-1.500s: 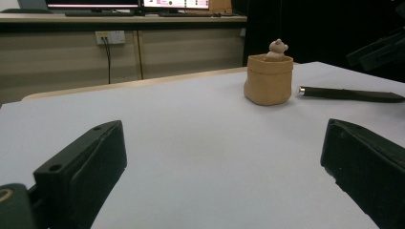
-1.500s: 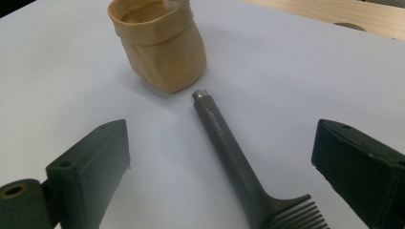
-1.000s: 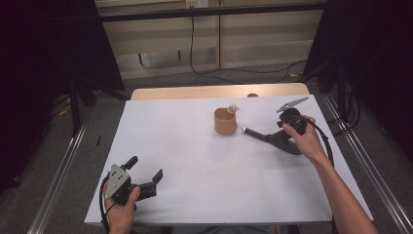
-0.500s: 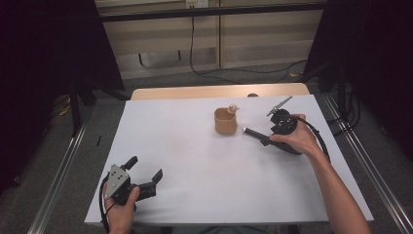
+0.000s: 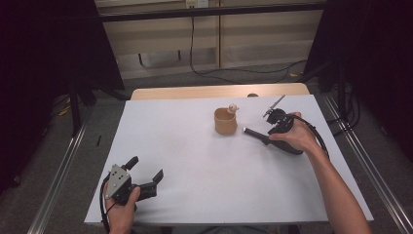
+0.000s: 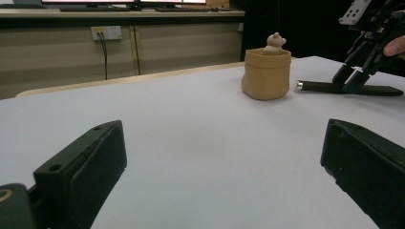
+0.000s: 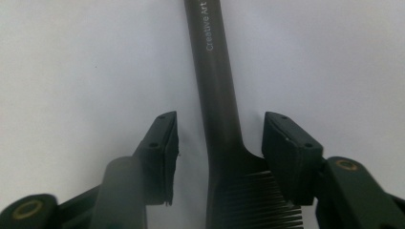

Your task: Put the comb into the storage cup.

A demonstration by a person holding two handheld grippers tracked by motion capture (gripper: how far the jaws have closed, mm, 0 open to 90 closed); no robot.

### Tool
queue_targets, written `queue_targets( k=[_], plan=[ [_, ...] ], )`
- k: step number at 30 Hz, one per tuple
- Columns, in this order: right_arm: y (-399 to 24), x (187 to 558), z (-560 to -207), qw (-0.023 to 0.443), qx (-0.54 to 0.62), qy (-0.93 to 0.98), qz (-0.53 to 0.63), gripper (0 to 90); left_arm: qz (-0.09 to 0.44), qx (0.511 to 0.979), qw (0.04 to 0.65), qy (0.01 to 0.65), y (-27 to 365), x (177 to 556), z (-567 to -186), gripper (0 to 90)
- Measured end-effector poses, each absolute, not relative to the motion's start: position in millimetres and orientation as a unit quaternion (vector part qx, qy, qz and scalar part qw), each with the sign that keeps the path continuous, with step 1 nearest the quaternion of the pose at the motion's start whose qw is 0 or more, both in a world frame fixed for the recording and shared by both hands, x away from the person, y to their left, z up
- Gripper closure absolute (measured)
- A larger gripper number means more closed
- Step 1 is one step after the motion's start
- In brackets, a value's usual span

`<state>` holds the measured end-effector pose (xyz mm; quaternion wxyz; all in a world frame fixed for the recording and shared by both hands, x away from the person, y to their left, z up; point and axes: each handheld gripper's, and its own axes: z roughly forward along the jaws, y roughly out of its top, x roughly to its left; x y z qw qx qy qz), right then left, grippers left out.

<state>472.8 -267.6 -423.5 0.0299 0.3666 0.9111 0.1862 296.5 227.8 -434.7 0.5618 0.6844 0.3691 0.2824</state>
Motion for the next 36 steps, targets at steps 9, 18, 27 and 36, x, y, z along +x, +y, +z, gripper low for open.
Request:
queue_targets(
  k=[9,18,27,36],
  plan=[
    [-261.8,474.4,-426.9,0.039,0.349,0.922,0.162,59.3,0.282,0.688,0.56,0.365,226.4,296.8,-435.0,1.8],
    [-259.1,478.0,-427.6,0.034,0.347,0.925,0.15,62.3,0.279,0.688,0.562,0.365,225.7,296.5,-435.1,1.8],
    [-260.6,481.2,-427.6,0.029,0.346,0.926,0.149,68.5,0.279,0.691,0.56,0.363,224.2,296.6,-435.3,1.7],
    [-257.6,480.9,-426.8,0.032,0.341,0.929,0.14,72.0,0.278,0.688,0.563,0.365,225.0,296.5,-435.2,1.8]
  ],
)
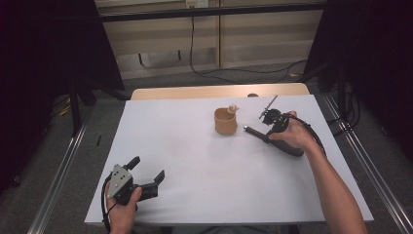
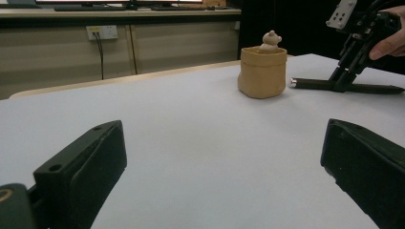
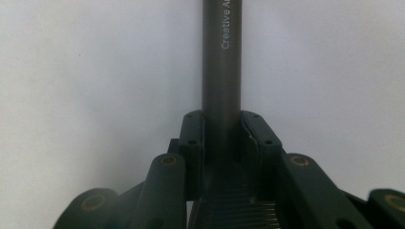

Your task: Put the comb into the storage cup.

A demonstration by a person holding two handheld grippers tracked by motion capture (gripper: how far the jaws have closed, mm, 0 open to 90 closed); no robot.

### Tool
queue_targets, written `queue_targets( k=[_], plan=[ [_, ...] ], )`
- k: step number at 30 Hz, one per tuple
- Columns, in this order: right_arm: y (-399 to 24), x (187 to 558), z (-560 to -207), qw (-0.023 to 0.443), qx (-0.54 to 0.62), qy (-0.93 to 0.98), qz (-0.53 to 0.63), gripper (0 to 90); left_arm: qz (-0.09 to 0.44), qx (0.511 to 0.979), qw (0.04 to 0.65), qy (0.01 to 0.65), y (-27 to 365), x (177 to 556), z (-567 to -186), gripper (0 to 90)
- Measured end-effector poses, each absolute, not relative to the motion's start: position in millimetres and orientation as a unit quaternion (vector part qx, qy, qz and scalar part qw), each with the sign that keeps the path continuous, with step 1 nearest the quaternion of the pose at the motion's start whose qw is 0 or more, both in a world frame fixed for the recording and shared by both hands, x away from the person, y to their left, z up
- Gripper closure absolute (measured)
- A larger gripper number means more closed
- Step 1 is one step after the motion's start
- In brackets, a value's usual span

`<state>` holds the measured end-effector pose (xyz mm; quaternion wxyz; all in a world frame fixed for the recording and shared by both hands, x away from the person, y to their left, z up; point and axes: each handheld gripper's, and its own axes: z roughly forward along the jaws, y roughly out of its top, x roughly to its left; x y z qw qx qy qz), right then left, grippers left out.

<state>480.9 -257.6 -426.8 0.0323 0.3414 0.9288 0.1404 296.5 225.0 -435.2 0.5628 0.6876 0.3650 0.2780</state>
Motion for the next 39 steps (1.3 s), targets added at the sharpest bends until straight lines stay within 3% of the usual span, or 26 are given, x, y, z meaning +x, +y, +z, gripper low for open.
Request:
queue_targets(
  k=[21,39],
  plan=[
    [-262.0,478.9,-422.9,0.025,0.36,0.92,0.15,72.7,0.281,0.687,0.56,0.368,227.9,296.9,-435.3,1.8],
    [-275.5,463.5,-393.6,0.068,0.374,0.897,0.227,72.7,0.281,0.684,0.562,0.371,229.3,297.1,-434.8,1.7]
  ],
)
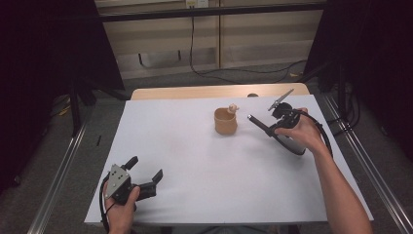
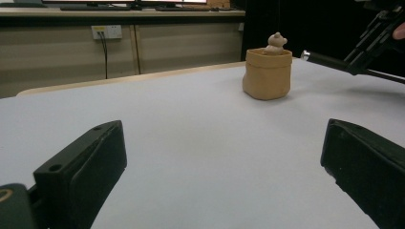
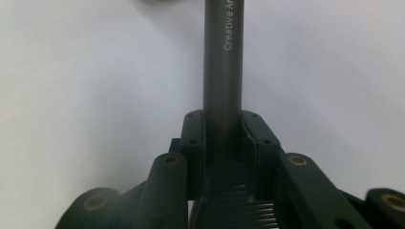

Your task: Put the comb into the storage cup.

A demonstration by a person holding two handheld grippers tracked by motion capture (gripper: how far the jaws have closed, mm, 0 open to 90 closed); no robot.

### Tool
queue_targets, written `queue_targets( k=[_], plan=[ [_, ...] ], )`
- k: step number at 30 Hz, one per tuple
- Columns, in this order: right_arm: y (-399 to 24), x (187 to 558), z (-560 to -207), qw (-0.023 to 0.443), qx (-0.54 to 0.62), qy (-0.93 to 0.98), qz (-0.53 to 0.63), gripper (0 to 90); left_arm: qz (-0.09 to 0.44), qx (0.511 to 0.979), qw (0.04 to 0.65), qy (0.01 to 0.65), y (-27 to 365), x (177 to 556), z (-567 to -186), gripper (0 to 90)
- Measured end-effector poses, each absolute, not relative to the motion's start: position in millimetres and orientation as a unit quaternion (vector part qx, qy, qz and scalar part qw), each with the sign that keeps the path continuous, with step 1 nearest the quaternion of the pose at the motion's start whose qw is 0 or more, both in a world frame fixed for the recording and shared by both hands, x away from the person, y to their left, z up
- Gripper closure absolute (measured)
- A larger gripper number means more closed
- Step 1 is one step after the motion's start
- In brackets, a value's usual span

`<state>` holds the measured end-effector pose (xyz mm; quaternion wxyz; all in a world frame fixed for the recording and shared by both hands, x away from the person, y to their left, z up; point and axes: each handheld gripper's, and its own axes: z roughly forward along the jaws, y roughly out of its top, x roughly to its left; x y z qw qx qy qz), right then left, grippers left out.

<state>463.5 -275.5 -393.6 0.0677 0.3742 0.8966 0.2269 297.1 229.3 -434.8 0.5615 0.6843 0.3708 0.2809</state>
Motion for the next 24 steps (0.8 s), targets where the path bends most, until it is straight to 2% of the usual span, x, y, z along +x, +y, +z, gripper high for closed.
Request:
queue_targets(
  k=[16,24],
  plan=[
    [-284.0,438.0,-380.4,0.099,0.382,0.869,0.297,72.7,0.281,0.683,0.563,0.372,229.4,297.2,-434.3,1.7],
    [-281.5,424.2,-376.2,0.098,0.372,0.864,0.326,72.7,0.282,0.683,0.561,0.372,230.6,297.0,-434.3,1.7]
  ],
)
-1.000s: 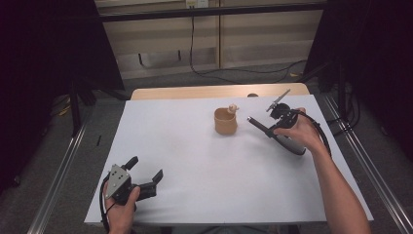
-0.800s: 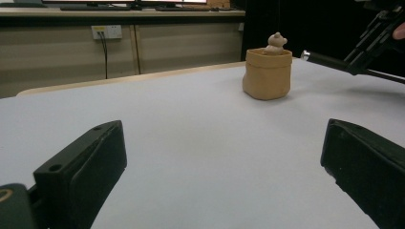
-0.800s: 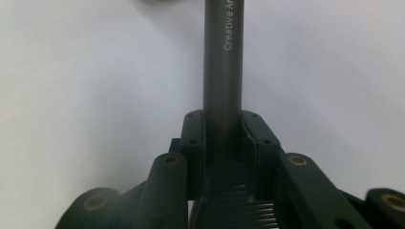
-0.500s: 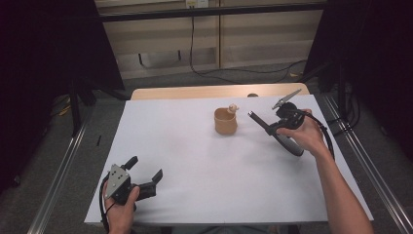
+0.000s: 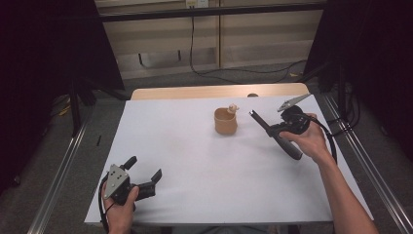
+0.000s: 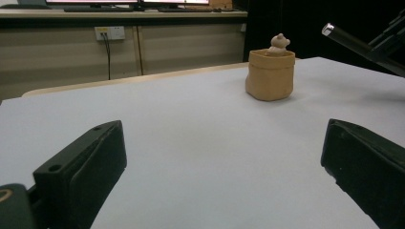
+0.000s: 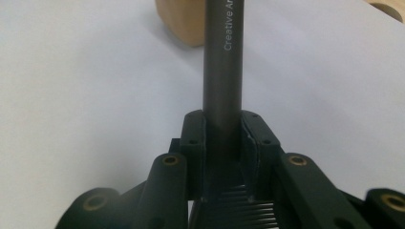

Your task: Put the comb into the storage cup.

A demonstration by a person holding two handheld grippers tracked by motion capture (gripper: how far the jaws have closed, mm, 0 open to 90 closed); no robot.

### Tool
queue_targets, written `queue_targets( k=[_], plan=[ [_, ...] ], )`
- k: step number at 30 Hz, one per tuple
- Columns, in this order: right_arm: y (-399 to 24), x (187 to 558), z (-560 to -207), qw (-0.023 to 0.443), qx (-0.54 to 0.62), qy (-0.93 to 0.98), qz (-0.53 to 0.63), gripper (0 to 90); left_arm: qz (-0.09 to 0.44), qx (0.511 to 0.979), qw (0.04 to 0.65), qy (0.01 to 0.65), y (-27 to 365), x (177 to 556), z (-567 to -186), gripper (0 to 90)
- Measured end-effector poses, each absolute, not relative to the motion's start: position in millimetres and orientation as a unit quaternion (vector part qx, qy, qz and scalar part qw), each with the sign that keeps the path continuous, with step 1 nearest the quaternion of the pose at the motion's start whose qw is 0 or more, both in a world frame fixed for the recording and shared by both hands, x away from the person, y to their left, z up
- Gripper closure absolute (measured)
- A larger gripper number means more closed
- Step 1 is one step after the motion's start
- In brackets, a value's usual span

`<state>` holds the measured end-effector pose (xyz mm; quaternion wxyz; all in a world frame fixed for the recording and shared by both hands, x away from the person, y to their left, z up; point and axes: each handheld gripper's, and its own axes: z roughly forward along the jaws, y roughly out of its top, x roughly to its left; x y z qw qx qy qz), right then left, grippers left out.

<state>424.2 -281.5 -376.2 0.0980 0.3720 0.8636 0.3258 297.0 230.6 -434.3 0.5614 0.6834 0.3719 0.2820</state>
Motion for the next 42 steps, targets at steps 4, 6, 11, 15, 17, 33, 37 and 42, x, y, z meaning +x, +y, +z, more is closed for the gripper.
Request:
queue_targets(
  k=[4,6,11,15,17,33,37,42],
  plan=[
    [-273.1,413.0,-372.6,0.094,0.35,0.868,0.339,72.8,0.28,0.684,0.561,0.372,229.8,297.3,-434.3,1.7],
    [-271.9,411.6,-372.2,0.094,0.348,0.869,0.339,72.7,0.279,0.686,0.56,0.371,229.9,297.2,-434.1,1.7],
    [-271.2,405.2,-373.2,0.083,0.336,0.865,0.364,72.7,0.272,0.689,0.562,0.369,231.2,297.1,-432.1,1.8],
    [-268.6,396.7,-374.1,0.076,0.324,0.867,0.371,72.7,0.269,0.701,0.56,0.352,230.6,296.5,-429.7,1.8],
    [-267.9,395.4,-374.1,0.074,0.322,0.868,0.371,72.7,0.266,0.701,0.562,0.351,230.1,296.6,-429.2,1.8],
    [-237.3,377.3,-369.2,0.039,0.263,0.88,0.393,72.7,0.214,0.716,0.572,0.339,225.7,300.8,-425.6,4.2],
    [-231.8,376.7,-372.5,0.033,0.257,0.884,0.389,72.7,0.209,0.715,0.575,0.339,226.1,302.9,-423.3,4.2],
    [-221.5,373.5,-374.3,0.02,0.239,0.894,0.379,72.7,0.166,0.737,0.569,0.326,224.6,304.2,-418.7,4.1]
  ],
)
